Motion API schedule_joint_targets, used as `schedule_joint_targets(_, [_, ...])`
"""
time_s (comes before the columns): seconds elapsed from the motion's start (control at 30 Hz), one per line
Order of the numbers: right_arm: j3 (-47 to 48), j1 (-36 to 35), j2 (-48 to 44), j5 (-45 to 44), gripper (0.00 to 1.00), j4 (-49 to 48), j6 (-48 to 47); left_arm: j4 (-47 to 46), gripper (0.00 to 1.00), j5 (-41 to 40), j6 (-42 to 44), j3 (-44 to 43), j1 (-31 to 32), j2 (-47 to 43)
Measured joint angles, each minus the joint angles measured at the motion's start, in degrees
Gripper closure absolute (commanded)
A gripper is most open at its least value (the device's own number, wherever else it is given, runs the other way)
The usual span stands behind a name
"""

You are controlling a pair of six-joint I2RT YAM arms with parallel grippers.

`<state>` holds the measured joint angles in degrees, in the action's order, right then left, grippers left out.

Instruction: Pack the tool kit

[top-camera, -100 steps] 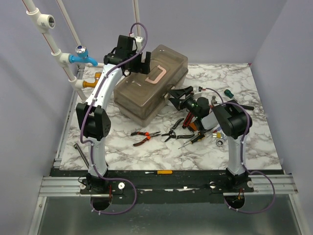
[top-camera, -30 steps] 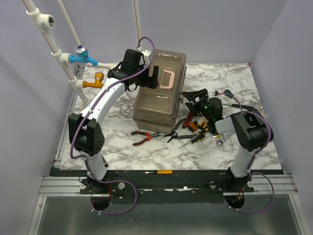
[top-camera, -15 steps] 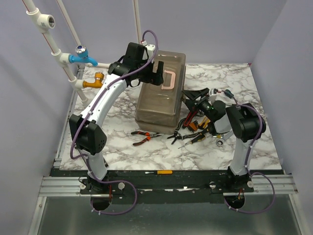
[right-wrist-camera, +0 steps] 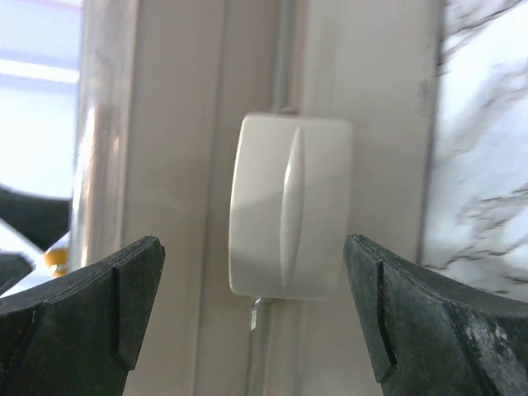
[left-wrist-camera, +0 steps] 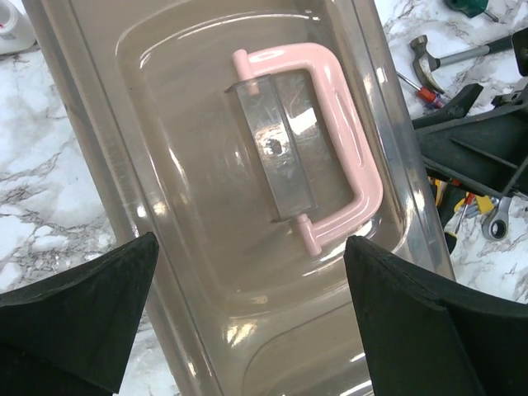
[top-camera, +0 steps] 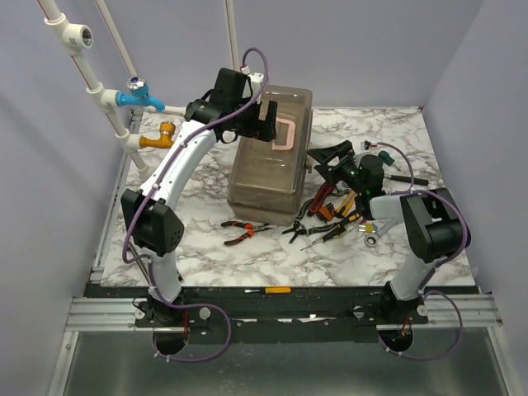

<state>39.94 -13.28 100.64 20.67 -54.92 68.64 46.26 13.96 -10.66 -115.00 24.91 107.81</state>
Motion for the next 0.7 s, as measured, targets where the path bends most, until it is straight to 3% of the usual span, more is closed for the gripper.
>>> schedule_joint_targets(0.4, [5.4, 0.1, -1.2, -9.0, 0.04, 18.4, -6.6, 2.6, 0.02, -5.2, 1.3, -3.2, 3.3, 0.0])
schedule_joint_targets(0.7, [6.5, 0.1, -3.0, -8.3, 0.04, 21.3, -13.1, 3.2, 0.02, -6.9, 1.7, -3.3, 4.1, 0.0])
